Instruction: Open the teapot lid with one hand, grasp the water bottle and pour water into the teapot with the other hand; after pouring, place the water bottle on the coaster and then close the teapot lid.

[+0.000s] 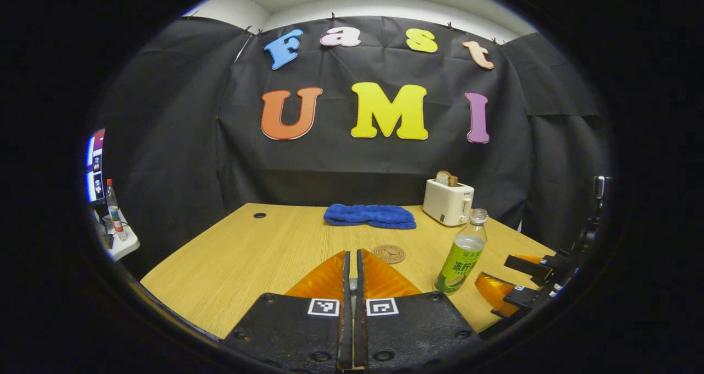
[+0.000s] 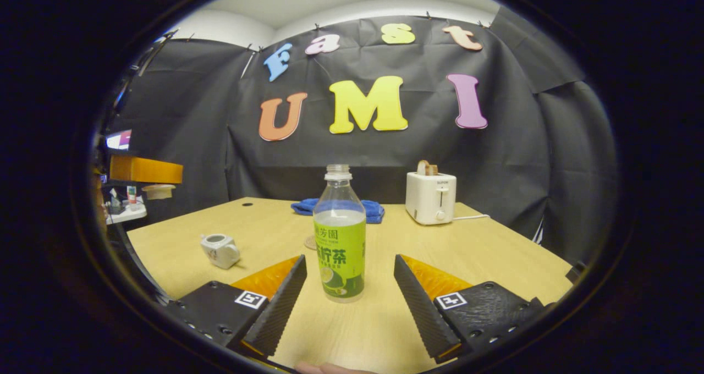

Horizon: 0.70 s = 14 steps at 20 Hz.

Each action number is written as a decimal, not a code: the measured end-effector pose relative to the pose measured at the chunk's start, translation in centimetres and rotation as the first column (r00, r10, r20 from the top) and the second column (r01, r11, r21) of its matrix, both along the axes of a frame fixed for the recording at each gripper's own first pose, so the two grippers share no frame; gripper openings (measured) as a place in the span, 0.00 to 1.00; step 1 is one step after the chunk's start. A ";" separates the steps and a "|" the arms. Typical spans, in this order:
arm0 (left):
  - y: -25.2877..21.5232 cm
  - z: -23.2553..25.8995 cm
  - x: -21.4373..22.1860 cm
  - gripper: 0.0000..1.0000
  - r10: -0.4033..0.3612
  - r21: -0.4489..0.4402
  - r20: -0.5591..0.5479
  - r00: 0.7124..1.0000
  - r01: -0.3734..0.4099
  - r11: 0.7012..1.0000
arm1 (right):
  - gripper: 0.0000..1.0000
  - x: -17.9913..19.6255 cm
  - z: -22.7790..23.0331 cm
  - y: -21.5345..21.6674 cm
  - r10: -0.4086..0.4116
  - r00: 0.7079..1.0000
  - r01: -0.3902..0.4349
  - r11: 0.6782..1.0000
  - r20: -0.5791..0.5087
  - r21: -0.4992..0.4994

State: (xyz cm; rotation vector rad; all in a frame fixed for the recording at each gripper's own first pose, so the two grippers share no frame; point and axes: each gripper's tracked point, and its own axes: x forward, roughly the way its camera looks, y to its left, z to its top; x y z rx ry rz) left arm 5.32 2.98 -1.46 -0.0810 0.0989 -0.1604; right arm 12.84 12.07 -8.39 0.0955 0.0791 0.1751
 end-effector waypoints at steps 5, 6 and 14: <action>0.8 1.2 -1.3 0.04 0.002 -0.040 0.025 1.000 -0.001 0.999 | 0.94 2.9 0.9 1.9 0.002 0.999 -0.004 0.999 0.047 0.043; 1.0 1.4 -1.4 0.04 -0.002 -0.040 0.029 1.000 0.003 0.999 | 0.95 3.6 0.8 2.0 -0.016 0.999 0.015 0.999 0.045 0.029; 3.9 1.1 -1.3 0.04 0.007 -0.063 0.035 0.999 -0.005 0.998 | 0.78 6.6 -1.6 2.1 -0.089 0.995 0.090 0.996 -0.053 -0.001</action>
